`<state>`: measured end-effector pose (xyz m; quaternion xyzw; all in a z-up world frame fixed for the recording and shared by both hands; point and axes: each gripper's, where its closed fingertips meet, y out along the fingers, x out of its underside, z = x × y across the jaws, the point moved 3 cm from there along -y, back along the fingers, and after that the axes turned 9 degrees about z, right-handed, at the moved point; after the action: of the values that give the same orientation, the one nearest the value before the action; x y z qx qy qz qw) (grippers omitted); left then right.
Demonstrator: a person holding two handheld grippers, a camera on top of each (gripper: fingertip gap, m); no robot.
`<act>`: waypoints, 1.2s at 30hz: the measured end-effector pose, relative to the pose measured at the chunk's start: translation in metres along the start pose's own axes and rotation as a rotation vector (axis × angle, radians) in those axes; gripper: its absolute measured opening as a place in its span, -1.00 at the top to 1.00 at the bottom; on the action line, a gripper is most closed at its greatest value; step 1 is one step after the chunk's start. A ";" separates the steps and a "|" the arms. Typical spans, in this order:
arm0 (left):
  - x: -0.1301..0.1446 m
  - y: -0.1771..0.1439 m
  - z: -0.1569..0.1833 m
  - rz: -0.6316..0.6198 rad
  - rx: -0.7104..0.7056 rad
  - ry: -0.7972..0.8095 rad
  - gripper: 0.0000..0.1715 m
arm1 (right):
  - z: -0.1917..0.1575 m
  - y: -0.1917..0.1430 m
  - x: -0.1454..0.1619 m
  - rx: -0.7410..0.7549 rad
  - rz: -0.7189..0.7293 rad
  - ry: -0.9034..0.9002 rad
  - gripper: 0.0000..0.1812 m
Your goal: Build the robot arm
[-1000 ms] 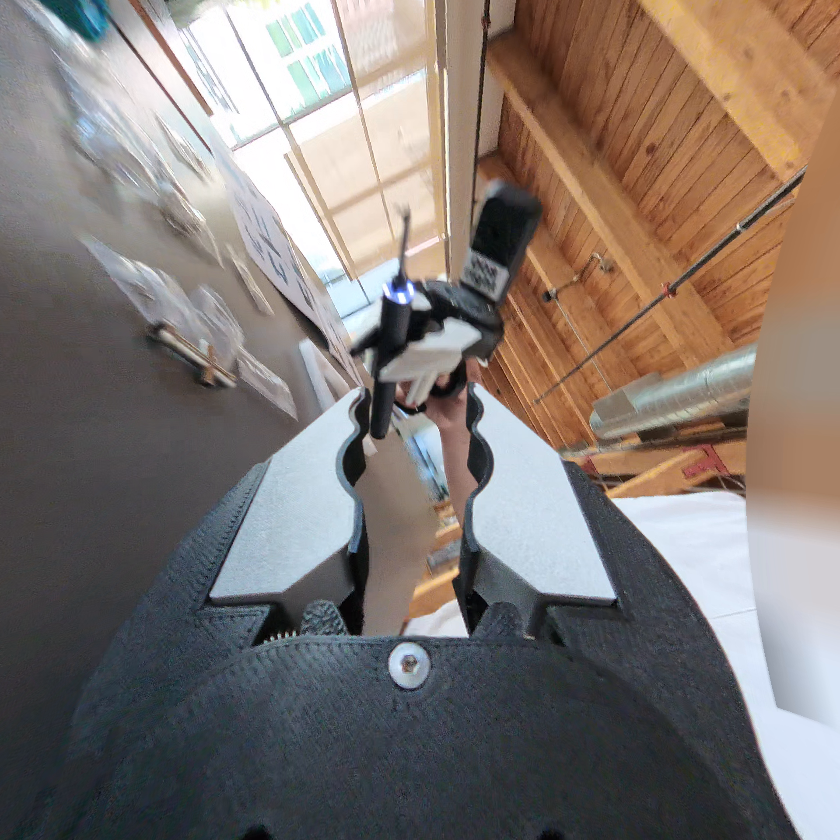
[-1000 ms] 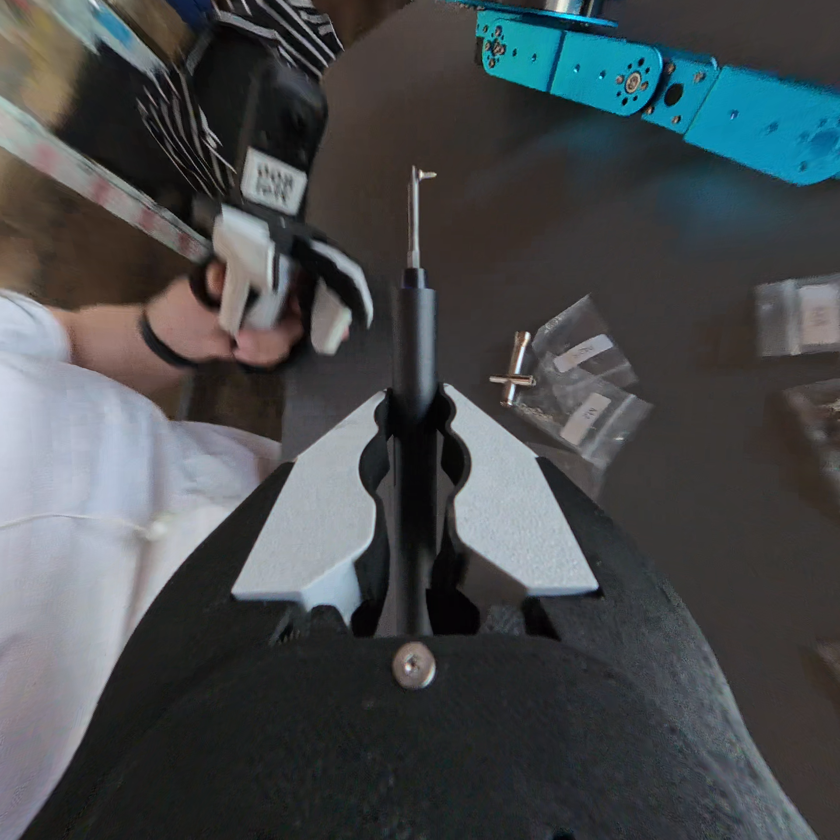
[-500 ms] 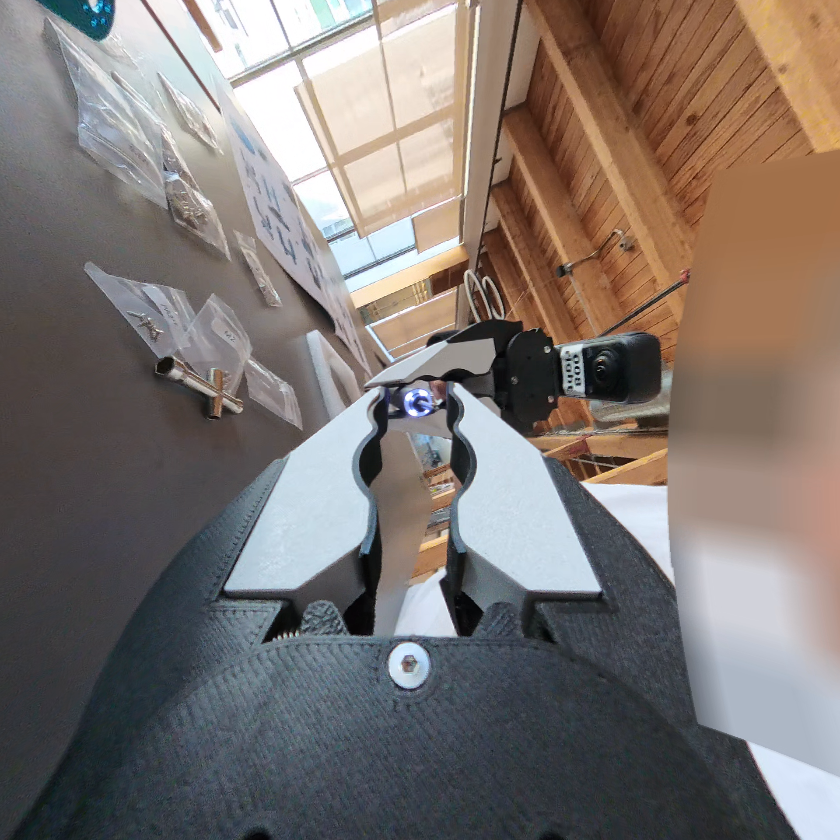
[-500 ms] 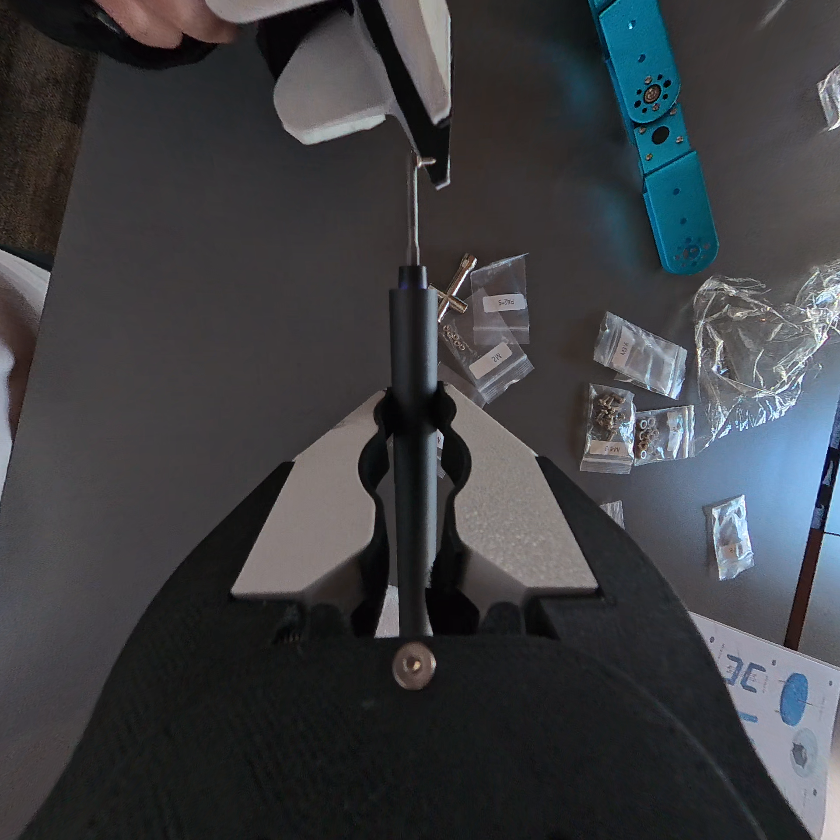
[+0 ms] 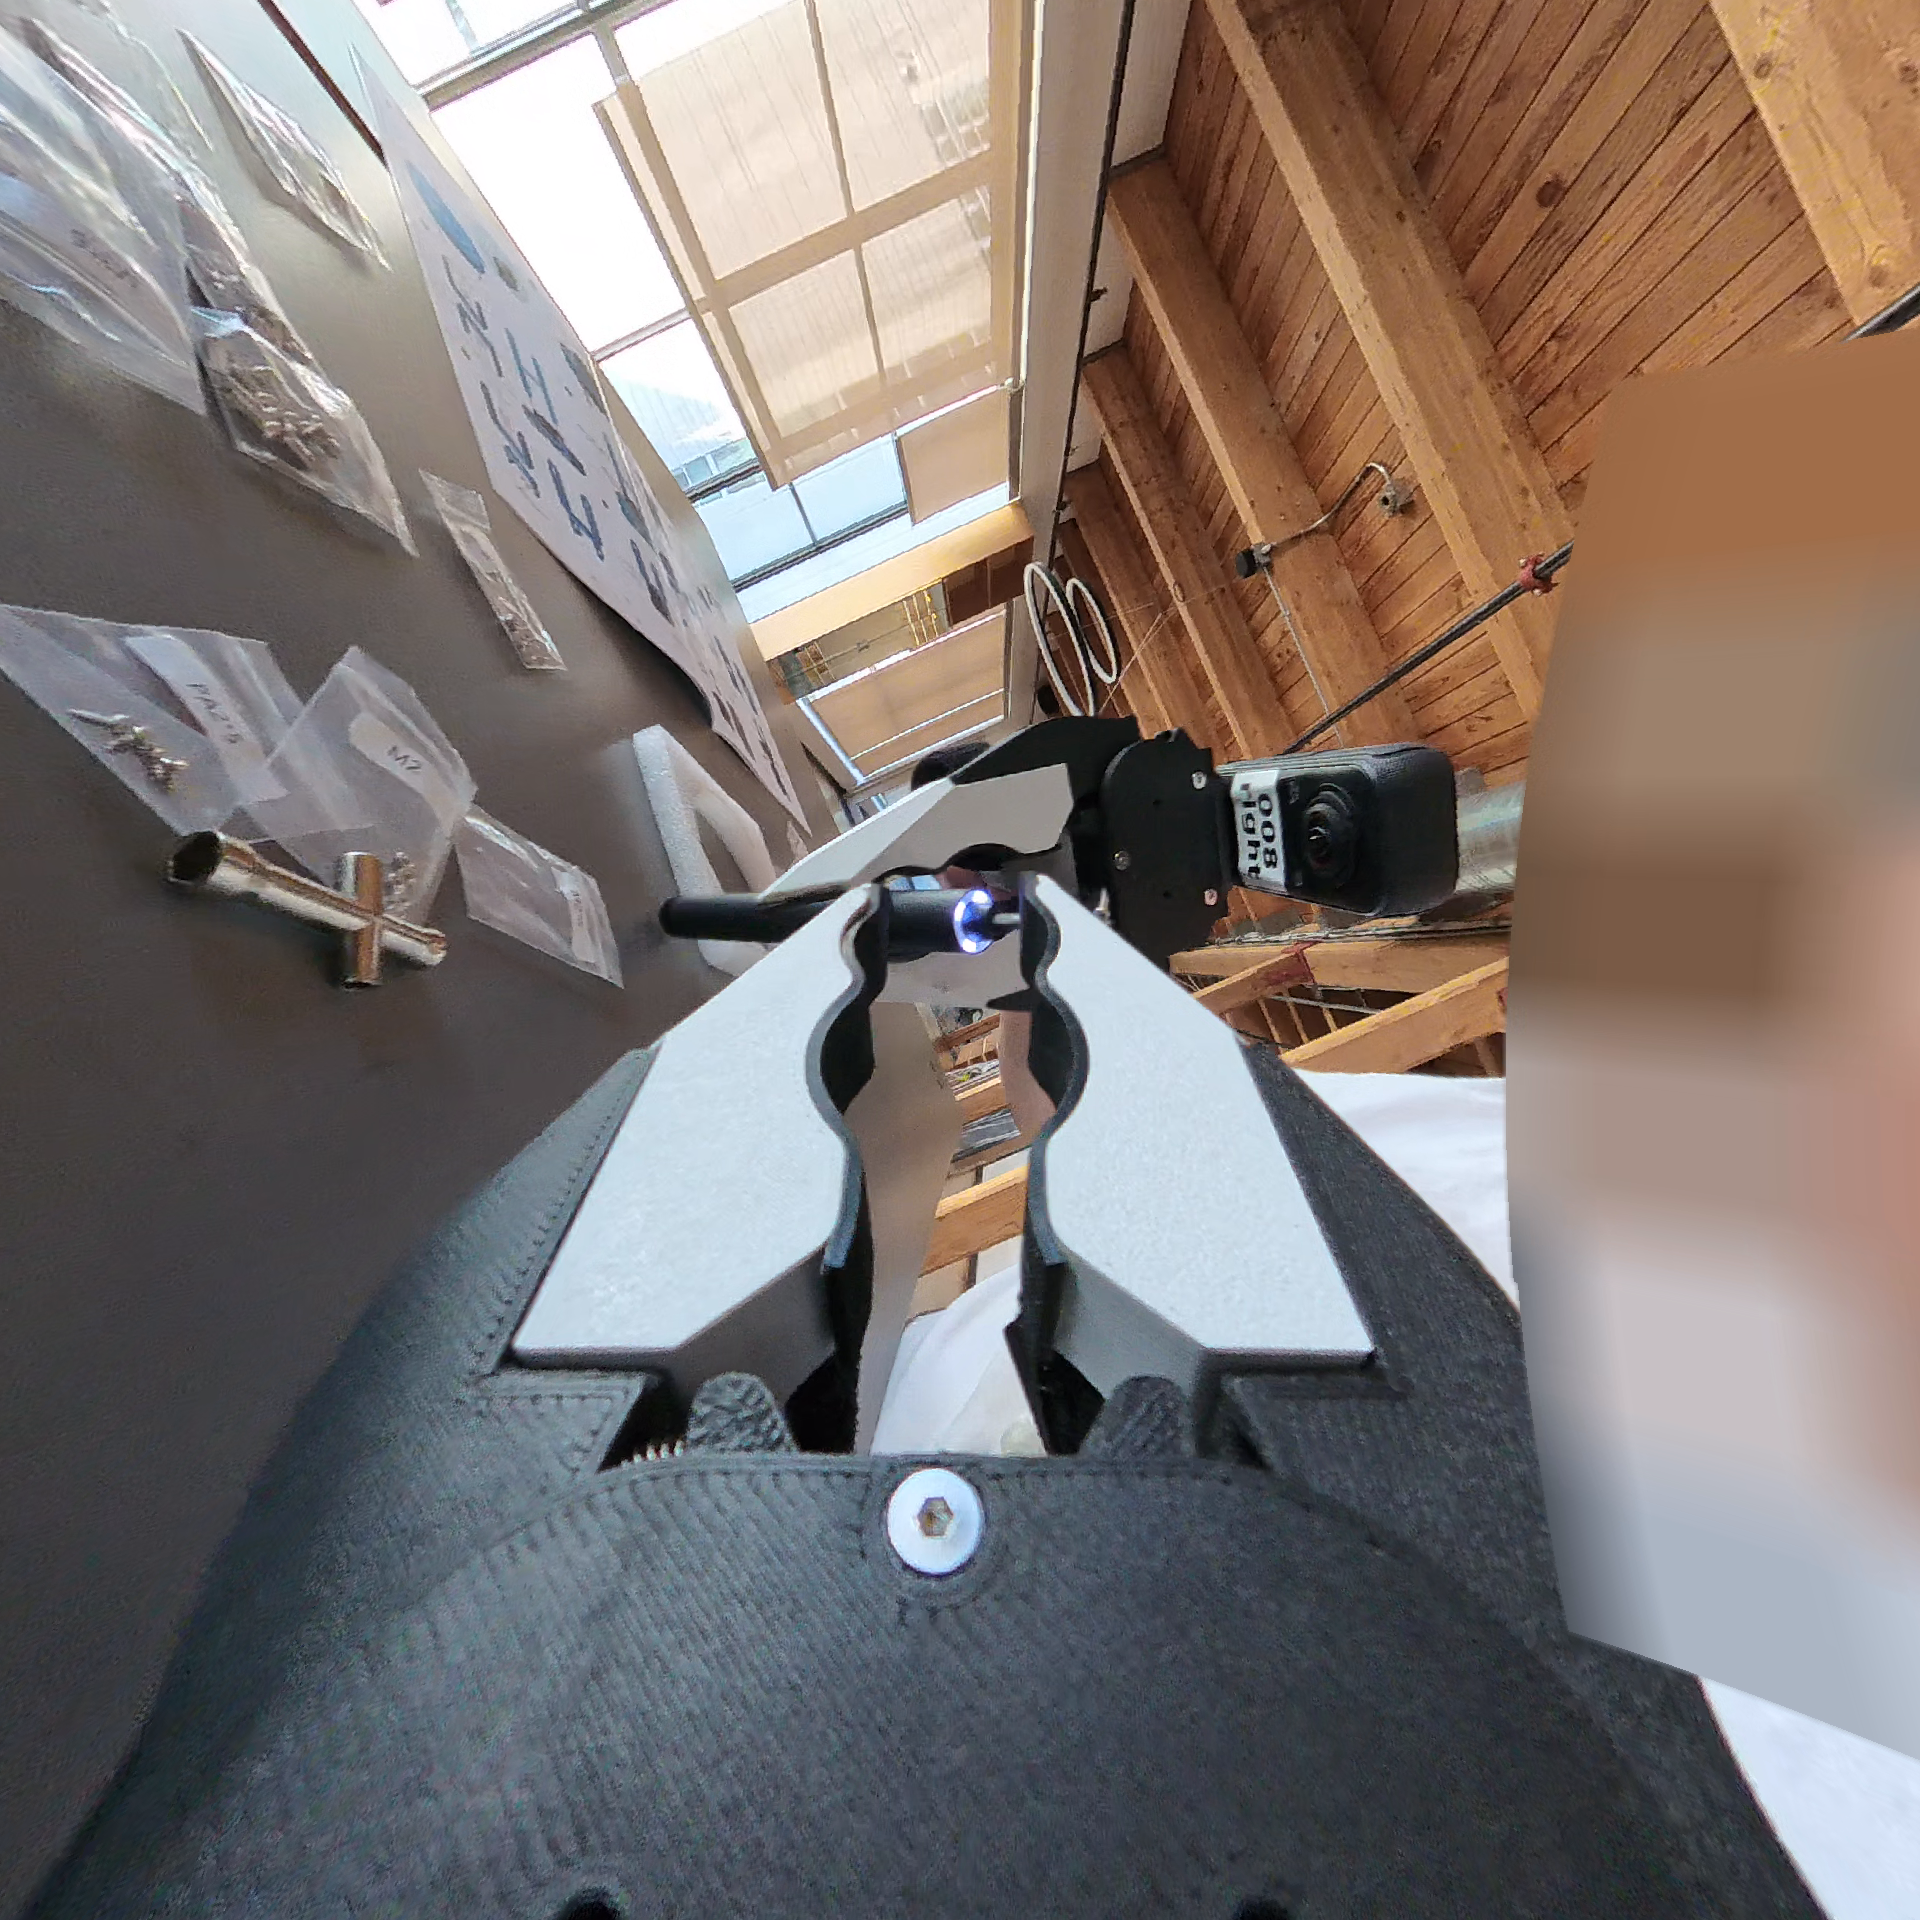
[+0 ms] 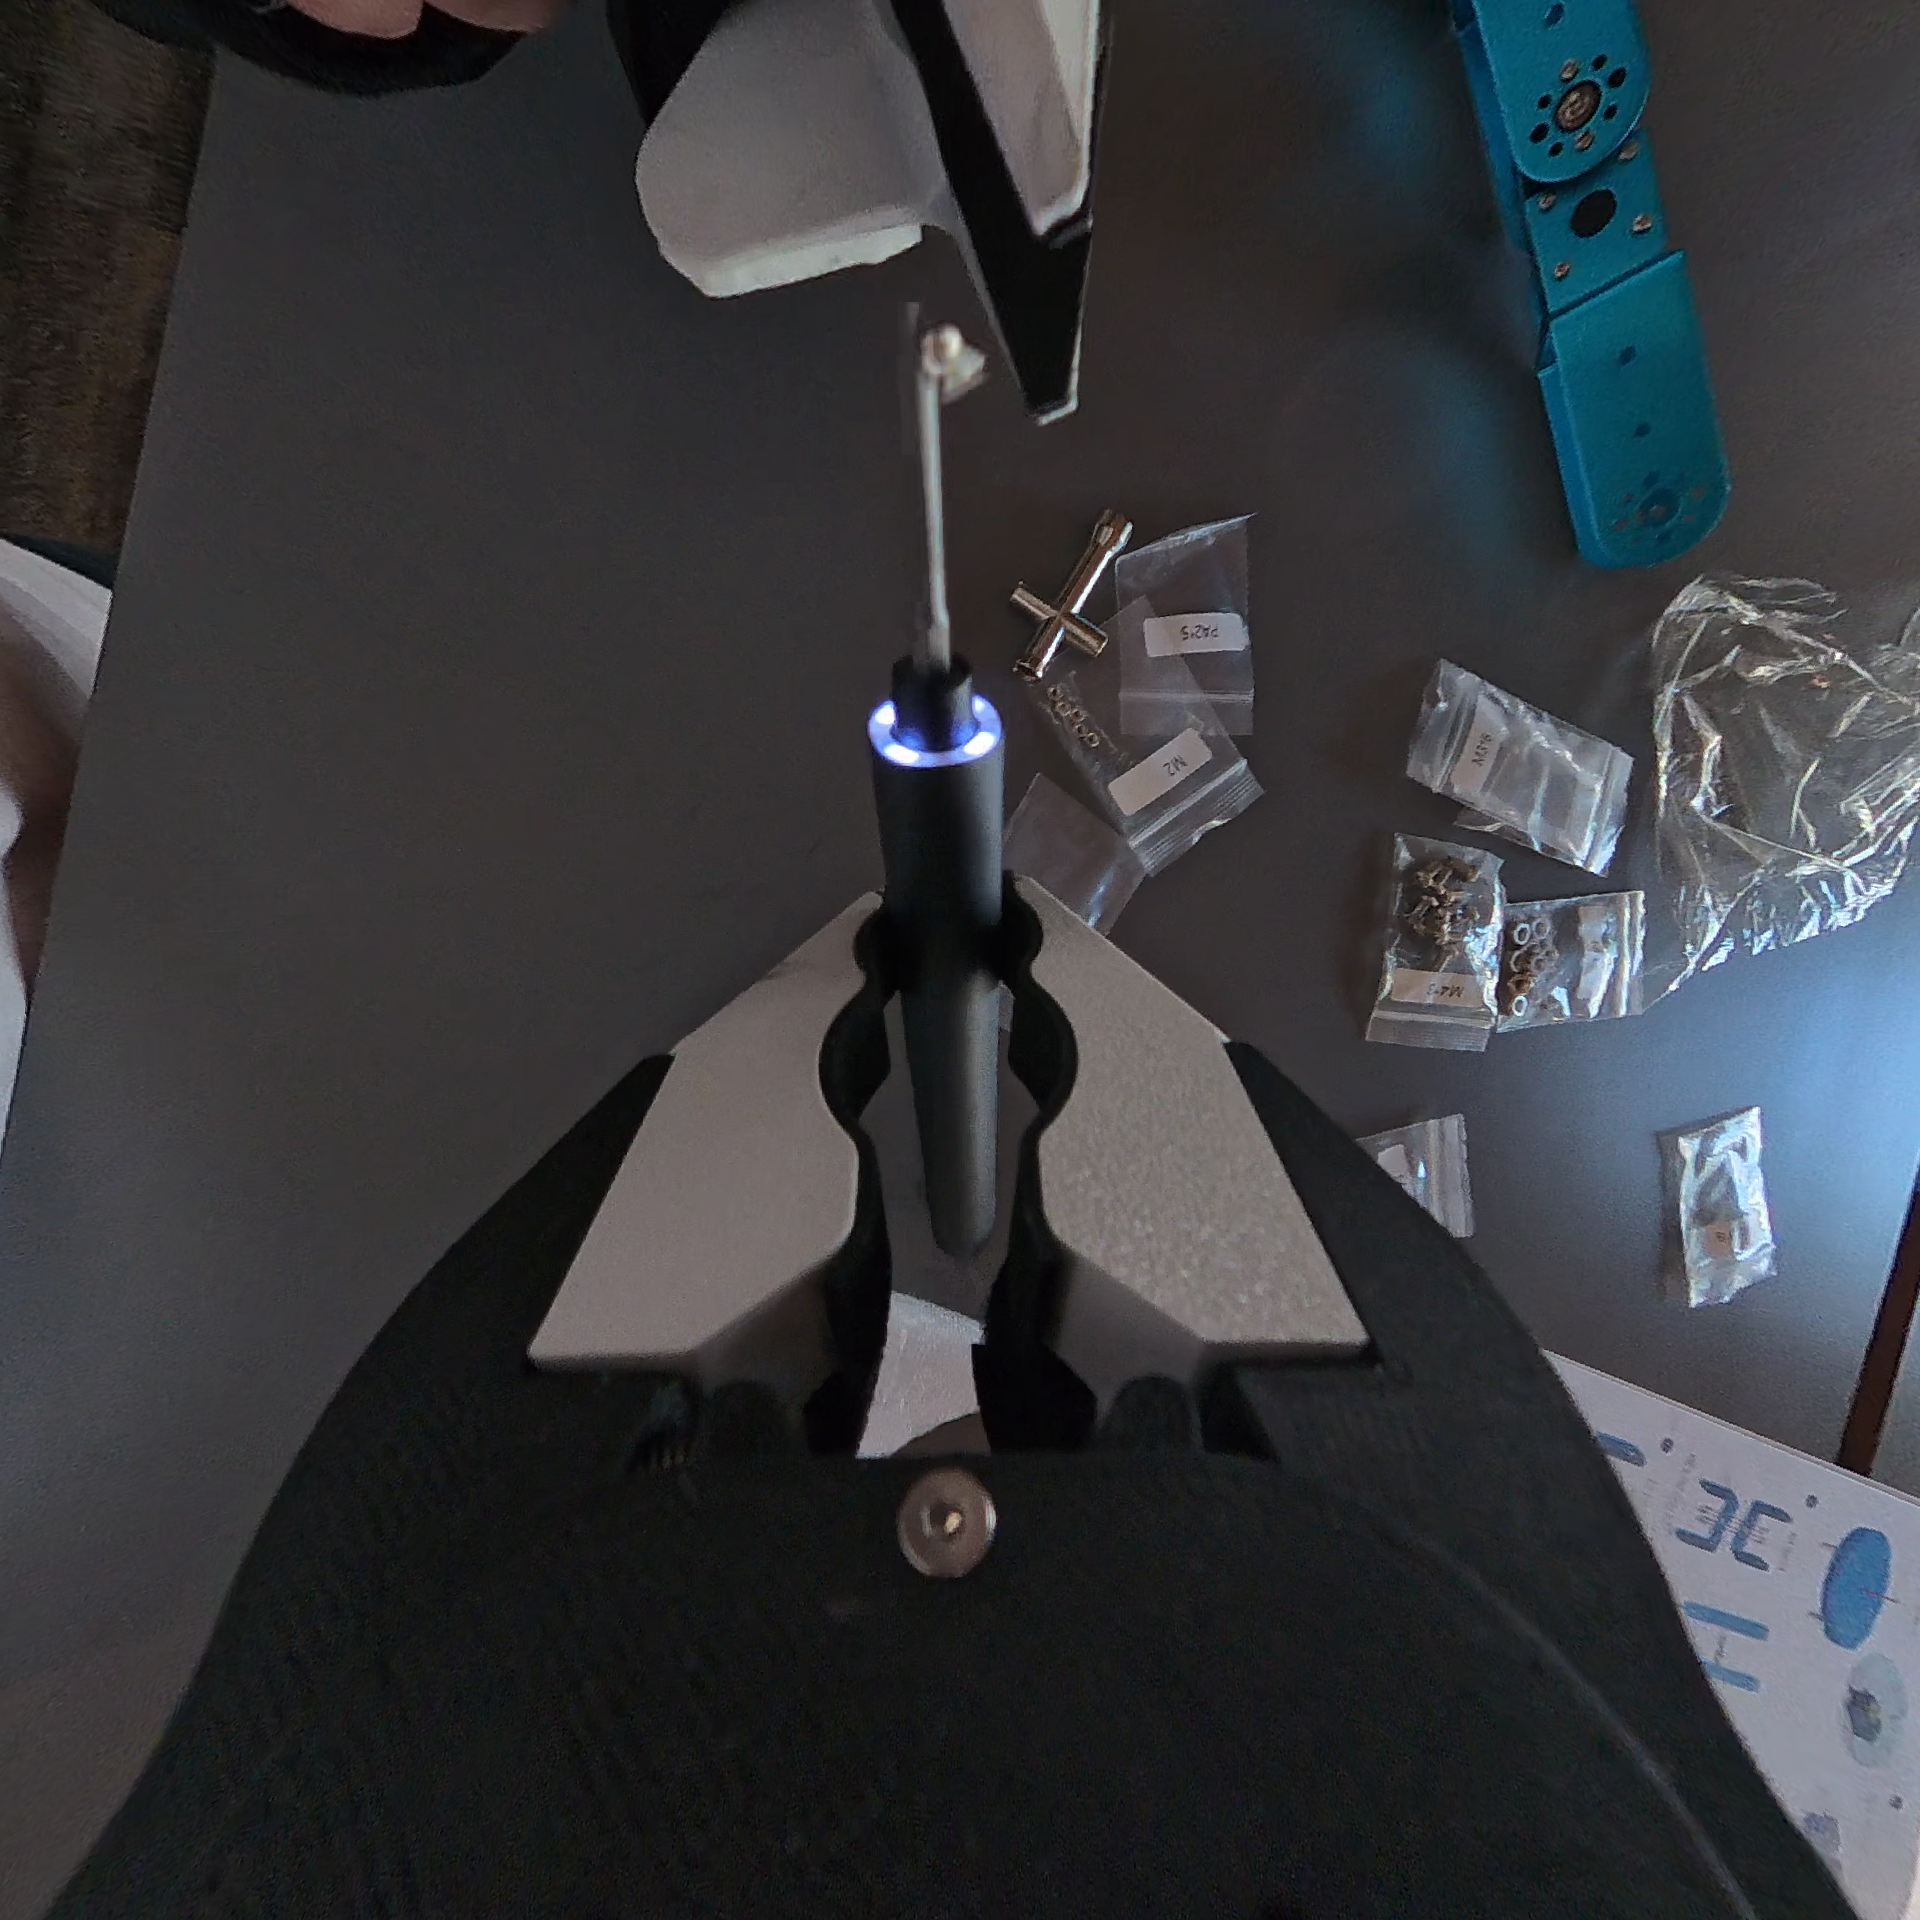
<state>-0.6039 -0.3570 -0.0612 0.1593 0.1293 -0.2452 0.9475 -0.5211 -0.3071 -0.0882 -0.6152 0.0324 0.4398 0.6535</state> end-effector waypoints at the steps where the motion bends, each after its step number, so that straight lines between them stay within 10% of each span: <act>1: 0.000 0.000 0.001 0.001 0.000 0.006 0.72 | -0.001 0.001 0.000 -0.003 0.004 0.005 0.81; 19: -0.004 -0.062 -0.017 -0.107 -0.408 0.560 0.80 | -0.012 0.029 0.022 -0.065 0.041 0.133 0.81; 36: 0.018 -0.016 -0.051 -0.414 -0.493 0.845 0.81 | -0.023 0.018 0.055 -0.076 0.036 0.546 0.81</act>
<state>-0.6051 -0.3597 -0.1178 -0.0121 0.5825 -0.3039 0.7538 -0.4873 -0.2993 -0.1399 -0.7345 0.2019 0.2701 0.5889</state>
